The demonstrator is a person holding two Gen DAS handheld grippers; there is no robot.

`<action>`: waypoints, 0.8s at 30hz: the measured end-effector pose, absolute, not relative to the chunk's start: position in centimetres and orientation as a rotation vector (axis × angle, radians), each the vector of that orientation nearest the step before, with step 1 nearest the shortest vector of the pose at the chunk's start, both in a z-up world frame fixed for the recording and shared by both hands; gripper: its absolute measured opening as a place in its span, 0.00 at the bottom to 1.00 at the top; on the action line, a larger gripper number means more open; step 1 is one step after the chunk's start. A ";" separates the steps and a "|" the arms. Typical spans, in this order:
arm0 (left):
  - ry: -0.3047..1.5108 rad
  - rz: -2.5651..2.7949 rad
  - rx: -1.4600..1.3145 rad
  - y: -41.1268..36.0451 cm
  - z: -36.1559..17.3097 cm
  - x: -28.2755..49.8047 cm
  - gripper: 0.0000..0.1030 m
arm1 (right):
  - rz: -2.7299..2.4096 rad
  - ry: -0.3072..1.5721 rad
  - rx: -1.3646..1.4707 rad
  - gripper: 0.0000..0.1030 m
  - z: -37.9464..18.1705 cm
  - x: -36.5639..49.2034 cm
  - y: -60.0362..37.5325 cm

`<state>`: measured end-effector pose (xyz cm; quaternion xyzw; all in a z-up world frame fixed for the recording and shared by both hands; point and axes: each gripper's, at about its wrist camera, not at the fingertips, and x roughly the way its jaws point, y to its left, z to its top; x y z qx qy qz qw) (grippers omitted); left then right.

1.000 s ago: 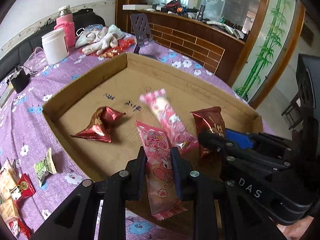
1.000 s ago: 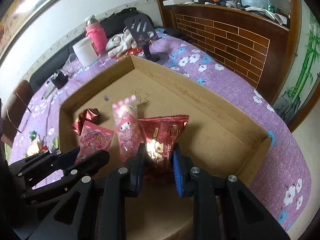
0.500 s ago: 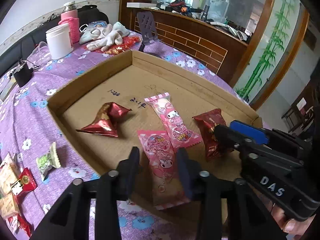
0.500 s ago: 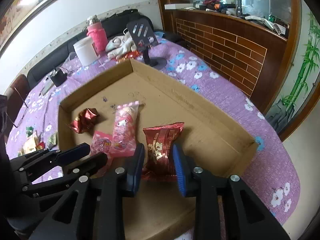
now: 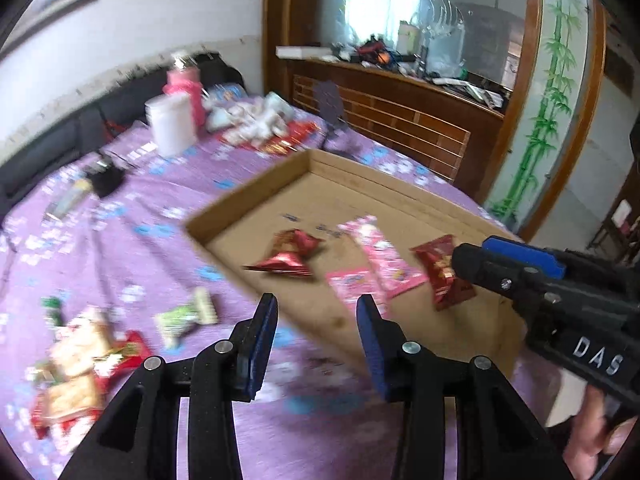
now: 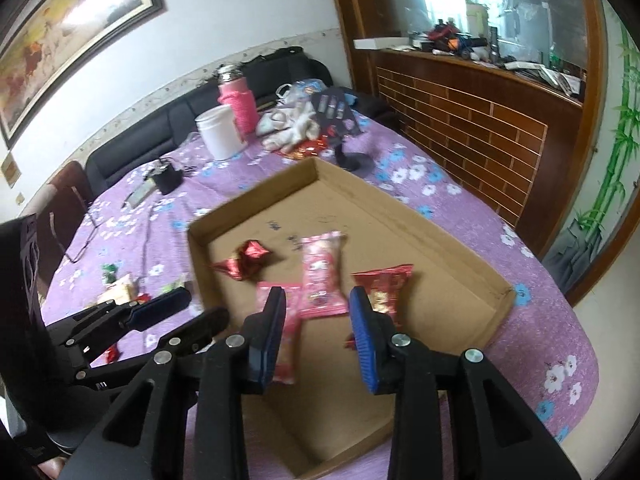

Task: Organize snacks
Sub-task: 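Grasp a red printed snack with the left gripper while the right gripper grasps a small red candy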

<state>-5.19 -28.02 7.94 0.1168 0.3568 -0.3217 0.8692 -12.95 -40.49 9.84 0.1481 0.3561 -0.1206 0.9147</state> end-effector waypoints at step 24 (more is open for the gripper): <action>0.863 -0.394 0.085 -2.6 6.7 -0.2 0.51 | 0.036 0.884 0.212 0.32 7.0 -9.0 -28.1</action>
